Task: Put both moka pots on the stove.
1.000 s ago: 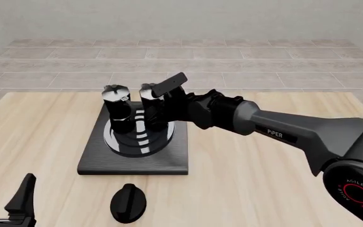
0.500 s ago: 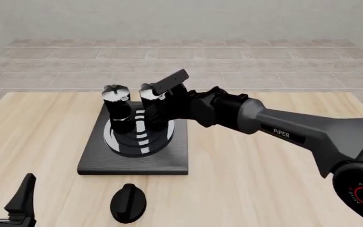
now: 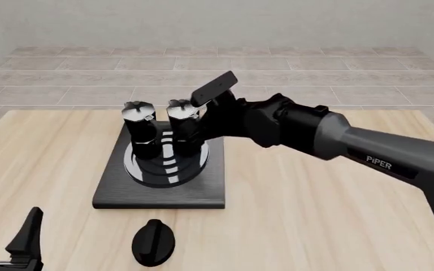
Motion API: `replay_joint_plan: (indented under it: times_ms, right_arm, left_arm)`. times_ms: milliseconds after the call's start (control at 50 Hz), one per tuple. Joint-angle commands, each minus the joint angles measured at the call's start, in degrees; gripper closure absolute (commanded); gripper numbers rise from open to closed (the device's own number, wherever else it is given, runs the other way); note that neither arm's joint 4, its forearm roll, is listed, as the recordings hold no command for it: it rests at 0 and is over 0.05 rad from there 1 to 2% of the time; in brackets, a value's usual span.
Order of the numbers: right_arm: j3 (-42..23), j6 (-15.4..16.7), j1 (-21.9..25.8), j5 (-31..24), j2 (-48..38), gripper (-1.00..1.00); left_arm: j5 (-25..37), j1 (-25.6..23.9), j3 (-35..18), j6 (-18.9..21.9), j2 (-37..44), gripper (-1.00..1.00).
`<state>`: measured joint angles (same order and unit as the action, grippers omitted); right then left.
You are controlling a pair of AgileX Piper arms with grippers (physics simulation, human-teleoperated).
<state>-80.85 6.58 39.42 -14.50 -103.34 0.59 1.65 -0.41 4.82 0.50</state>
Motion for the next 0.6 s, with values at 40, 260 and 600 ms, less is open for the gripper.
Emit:
replay_joint_plan:
  times_ms: [40, 260, 600]
  right_arm:
    - [4.4, 0.72, 0.96, -1.27, 7.2, -1.0]
    - [9.55, 0.55, 1.99, -1.16, 14.77, -1.0]
    - [18.53, -0.54, 1.73, -0.05, 25.8, -1.0]
  left_arm:
    - [-0.08, -0.03, 0.16, 0.26, -0.06, -1.0]
    - [-0.03, 0.08, 0.18, 0.24, -0.2, -1.0]
    - [-0.02, -0.16, 0.09, 0.51, -0.15, -1.0]
